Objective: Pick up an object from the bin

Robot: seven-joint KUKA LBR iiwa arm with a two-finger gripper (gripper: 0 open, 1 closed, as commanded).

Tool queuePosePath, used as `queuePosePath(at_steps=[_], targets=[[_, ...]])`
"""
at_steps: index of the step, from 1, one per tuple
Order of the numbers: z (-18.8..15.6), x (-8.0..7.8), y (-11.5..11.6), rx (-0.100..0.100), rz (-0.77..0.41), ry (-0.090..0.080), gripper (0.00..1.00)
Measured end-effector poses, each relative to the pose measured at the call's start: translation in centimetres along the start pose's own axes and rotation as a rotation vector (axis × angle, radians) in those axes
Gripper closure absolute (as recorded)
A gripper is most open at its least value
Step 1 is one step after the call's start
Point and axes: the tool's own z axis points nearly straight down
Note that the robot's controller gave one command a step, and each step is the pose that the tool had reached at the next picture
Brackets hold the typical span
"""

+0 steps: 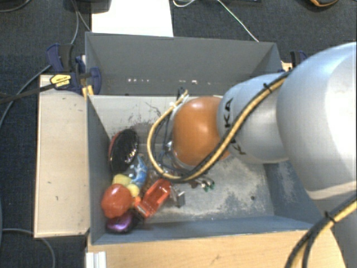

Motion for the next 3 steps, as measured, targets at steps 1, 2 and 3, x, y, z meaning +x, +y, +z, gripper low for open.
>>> queuePosePath(at_steps=[1, 2, 3], targets=[[0.0, 0.0, 0.0, 0.000, 0.000, 0.000, 1.00], [-25.3, -0.3, -1.7, -0.002, 0.015, 0.004, 1.00], [-25.9, -0.3, -1.7, -0.001, 0.016, 0.005, 1.00]])
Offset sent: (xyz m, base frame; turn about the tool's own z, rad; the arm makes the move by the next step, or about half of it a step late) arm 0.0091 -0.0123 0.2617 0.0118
